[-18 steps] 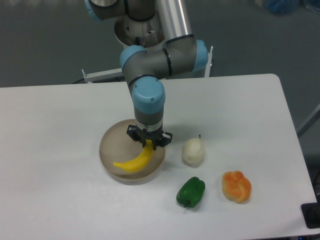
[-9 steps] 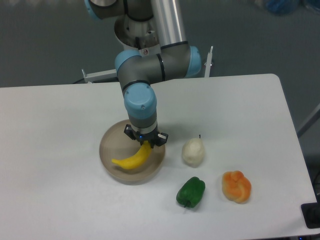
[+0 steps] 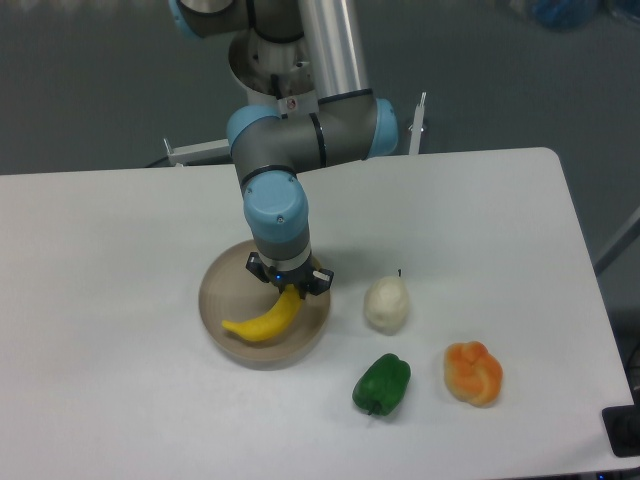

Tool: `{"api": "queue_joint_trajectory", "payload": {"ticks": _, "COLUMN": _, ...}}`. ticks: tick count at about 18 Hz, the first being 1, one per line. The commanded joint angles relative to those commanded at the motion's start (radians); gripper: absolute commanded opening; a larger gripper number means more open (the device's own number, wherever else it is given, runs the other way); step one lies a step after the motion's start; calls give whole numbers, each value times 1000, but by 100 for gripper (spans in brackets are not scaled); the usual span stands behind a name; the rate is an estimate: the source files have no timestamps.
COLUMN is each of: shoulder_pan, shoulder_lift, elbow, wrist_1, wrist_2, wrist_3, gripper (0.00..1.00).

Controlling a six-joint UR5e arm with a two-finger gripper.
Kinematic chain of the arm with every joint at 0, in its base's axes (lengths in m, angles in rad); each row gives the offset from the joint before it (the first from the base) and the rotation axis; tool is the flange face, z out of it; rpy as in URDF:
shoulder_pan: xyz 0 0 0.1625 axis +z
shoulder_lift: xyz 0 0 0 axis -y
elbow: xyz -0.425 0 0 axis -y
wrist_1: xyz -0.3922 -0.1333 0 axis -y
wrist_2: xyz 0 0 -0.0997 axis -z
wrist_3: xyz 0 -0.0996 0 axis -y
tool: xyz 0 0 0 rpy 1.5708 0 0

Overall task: Place bananas on a plate
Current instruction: 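Lower the banana onto the plate and open the gripper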

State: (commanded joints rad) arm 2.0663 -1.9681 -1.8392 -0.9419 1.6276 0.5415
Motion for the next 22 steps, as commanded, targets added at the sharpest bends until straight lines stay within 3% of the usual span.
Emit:
{"api": "queue_joint_trajectory", "payload": {"ticks": 15, "shoulder_pan": -8, "shoulder_lift": -18, "elbow": 23, "wrist_1": 3, "wrist_2": 2, "wrist_3": -2, "gripper": 37}}
{"api": "queue_joint_trajectory", "payload": {"ticks": 17, "shoulder_pan": -8, "shoulder_lift": -20, "elbow": 28, "wrist_1": 2, "wrist_2": 2, "wrist_3": -2, "gripper": 50}}
{"api": "queue_joint_trajectory", "payload": {"ticks": 19, "shoulder_pan": -8, "shoulder_lift": -20, "elbow": 31, "wrist_1": 3, "wrist_2": 2, "wrist_3": -2, "gripper": 100}}
{"api": "queue_joint_trajectory", "payload": {"ticks": 22, "shoulder_pan": -6, "shoulder_lift": -8, "elbow": 34, "wrist_1": 2, "wrist_2": 0, "wrist_3": 0, "gripper": 100}}
